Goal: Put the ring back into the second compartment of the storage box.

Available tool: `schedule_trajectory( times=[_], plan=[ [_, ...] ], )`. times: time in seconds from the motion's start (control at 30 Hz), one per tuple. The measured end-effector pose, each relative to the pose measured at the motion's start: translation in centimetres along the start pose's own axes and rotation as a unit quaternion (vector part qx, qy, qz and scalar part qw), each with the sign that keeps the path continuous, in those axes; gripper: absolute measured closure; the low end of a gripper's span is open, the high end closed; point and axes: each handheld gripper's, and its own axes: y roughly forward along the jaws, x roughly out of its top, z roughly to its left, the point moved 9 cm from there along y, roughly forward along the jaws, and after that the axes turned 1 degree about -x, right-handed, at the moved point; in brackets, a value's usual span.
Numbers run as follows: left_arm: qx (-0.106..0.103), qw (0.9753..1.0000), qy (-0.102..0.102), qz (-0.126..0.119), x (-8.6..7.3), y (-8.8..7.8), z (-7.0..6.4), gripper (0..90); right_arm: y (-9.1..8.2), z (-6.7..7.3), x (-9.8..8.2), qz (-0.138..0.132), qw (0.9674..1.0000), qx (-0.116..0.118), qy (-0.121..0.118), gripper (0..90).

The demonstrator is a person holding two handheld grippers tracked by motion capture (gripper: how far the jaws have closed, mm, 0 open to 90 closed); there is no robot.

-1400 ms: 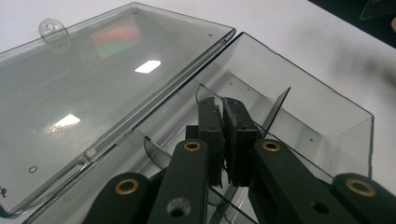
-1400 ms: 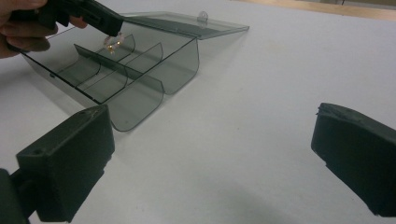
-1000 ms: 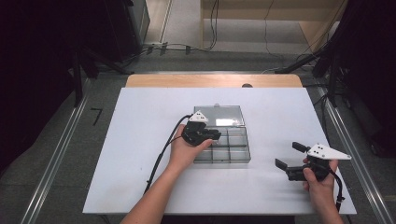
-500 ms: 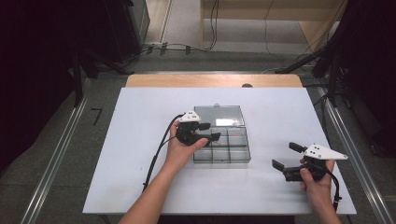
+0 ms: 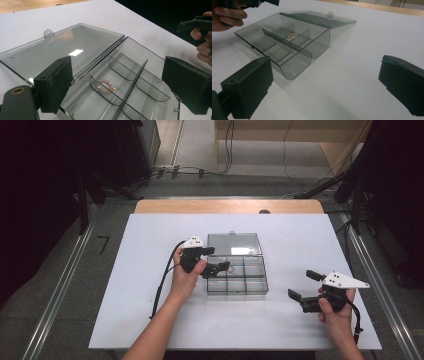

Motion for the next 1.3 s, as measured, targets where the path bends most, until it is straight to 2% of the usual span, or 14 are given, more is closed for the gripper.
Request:
schedule_trajectory(
  times=[0.2, 0.3, 0.37, 0.53, 0.67, 0.93, 1.17, 1.3],
  plan=[
    [0.002, 1.0000, -0.003, -0.006, 0.2, -0.6, 0.5, 5.4, 0.4, 0.4, 0.6, -0.002, 1.0000, 0.009, 0.001, 0.0],
    [-0.004, 1.0000, -0.001, -0.003, 0.1, -0.8, 0.5, 3.1, 0.6, 0.6, 1.0, -0.001, 0.9999, 0.015, -0.004, 0.0],
    [-0.001, 1.0000, 0.001, 0.001, 0.0, -0.8, 0.7, 2.4, 0.8, 0.7, 1.3, -0.003, 0.9998, 0.018, -0.005, 0.0],
    [-0.005, 0.9999, -0.011, 0.001, -0.2, -0.9, 1.2, 0.1, 1.5, 0.9, 2.1, 0.002, 0.9997, 0.024, -0.007, 0.0],
    [-0.005, 0.9999, -0.007, 0.005, -0.4, -0.8, 1.3, 0.1, 2.1, 0.9, 2.8, 0.002, 0.9996, 0.028, -0.007, 0.0],
    [-0.005, 0.9999, -0.013, -0.008, -0.2, -0.7, 1.8, 0.0, 3.6, 0.8, 4.2, 0.012, 0.9988, 0.046, -0.008, 0.0],
    [0.001, 0.9998, -0.014, -0.010, -0.1, -0.8, 2.4, 0.0, 5.0, 0.9, 5.7, 0.018, 0.9984, 0.052, -0.014, 0.0],
    [0.002, 0.9996, -0.021, -0.018, 0.2, -1.0, 2.6, 0.0, 5.9, 1.0, 6.5, 0.020, 0.9981, 0.056, -0.016, 0.0]
  ],
)
